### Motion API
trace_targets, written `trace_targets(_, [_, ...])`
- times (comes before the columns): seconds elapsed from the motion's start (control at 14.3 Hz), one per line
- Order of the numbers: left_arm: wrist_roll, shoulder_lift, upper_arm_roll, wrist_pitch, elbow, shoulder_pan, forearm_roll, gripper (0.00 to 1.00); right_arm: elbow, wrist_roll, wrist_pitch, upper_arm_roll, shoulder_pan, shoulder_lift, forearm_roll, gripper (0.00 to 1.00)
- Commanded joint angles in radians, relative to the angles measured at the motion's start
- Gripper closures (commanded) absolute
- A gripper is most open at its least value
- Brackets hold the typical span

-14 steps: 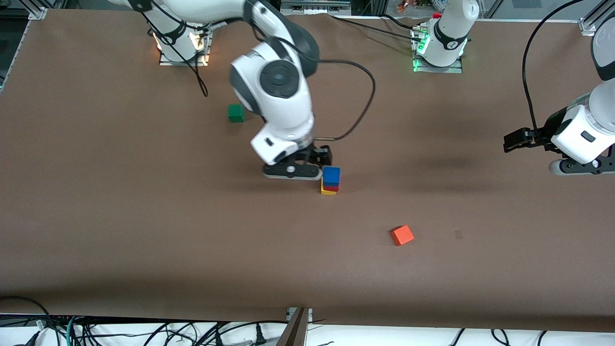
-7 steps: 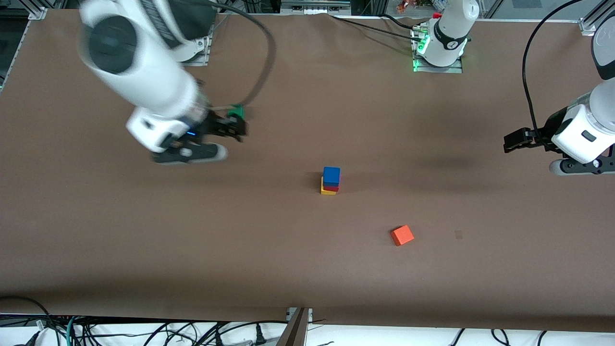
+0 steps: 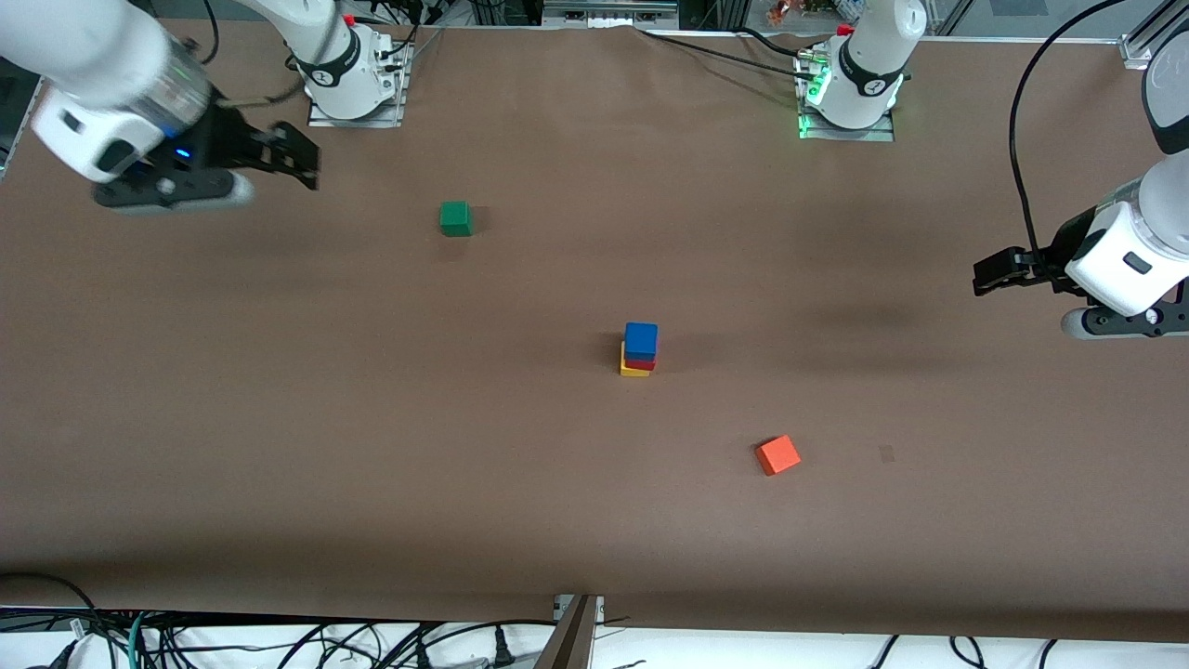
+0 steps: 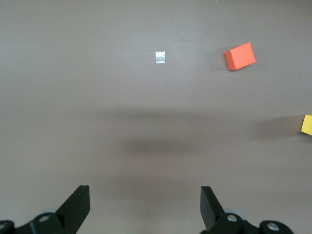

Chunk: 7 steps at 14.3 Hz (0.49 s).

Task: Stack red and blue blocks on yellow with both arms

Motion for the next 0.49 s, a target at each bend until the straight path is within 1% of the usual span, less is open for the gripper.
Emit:
trace_targets(0.0, [0.006,0.004,0.004,-0.001,0.016,-0.006,-0.011,0.0,-0.069,-0.087,0.037,0.038,-0.099,-0.051,-0.006,0.0])
trace_targets(0.42, [0.006,0.004,0.002,-0.001,0.016,-0.007,-0.009,0.0,-0.032,-0.11,0.023,0.032,-0.102,-0.016,-0.005,0.0])
